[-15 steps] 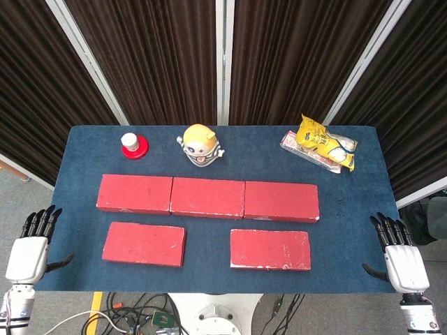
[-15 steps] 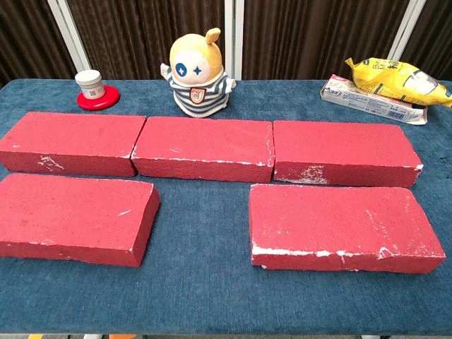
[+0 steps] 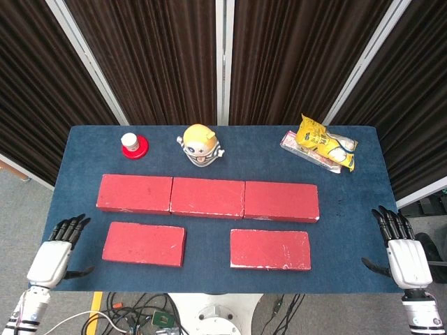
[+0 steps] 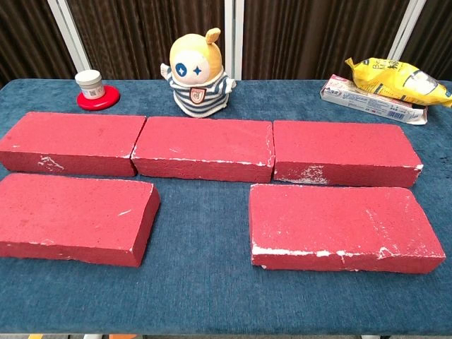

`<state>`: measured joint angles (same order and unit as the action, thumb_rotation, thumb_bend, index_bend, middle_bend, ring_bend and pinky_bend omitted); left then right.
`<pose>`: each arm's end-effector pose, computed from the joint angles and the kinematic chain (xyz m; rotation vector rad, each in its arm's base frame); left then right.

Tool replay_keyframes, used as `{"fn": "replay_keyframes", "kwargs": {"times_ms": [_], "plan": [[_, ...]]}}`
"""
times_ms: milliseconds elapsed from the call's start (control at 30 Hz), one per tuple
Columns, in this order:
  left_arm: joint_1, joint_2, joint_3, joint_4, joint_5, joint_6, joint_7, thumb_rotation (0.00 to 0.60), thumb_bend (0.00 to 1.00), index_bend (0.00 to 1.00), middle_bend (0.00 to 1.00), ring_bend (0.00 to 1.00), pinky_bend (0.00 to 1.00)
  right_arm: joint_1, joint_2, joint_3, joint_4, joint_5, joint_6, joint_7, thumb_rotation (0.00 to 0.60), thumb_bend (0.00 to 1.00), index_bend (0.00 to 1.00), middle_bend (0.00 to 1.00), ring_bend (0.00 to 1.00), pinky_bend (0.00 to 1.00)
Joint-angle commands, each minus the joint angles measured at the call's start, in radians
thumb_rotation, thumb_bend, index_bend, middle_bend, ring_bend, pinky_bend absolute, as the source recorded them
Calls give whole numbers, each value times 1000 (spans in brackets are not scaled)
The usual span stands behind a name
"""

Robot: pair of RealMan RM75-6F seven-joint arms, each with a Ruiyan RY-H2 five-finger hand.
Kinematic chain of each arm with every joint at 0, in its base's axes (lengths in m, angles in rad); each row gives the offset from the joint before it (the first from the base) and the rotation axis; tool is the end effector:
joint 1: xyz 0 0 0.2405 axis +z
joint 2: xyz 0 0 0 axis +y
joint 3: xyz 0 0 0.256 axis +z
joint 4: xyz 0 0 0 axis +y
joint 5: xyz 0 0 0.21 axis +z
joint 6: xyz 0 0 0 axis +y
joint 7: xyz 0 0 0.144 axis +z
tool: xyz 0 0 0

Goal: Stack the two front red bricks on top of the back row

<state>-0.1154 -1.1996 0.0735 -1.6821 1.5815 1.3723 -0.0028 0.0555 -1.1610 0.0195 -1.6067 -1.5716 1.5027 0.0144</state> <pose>-0.2857 0.1573 0.0935 -1.5693 -1.1421 -0.9304 -0.3052 -0.1651 0.1404 1.4201 -0.9424 0.9525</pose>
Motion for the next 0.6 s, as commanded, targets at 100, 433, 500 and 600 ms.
{"fn": "replay_keyframes", "kwargs": {"times_ms": [100, 433, 500, 600], "plan": [[-66, -54, -17, -37, 14, -79, 35, 600, 52, 2, 0, 0, 0, 10, 28, 9, -44, -16, 5, -7, 600, 0, 0, 0, 0, 0], [-194, -146, -71, -60, -130, -306, 153, 600, 49, 0, 0, 0, 0, 9, 59, 14, -90, -34, 26, -11, 600, 0, 0, 0, 0, 0], [-211, -156, -79, -55, -160, -333, 167, 600, 50, 0, 0, 0, 0, 11, 59, 14, -89, -32, 22, -7, 600, 0, 0, 0, 0, 0], [-232, -169, -87, -44, -192, -361, 182, 600, 49, 0, 0, 0, 0, 13, 58, 14, -84, -29, 17, -4, 600, 0, 0, 0, 0, 0]]}}
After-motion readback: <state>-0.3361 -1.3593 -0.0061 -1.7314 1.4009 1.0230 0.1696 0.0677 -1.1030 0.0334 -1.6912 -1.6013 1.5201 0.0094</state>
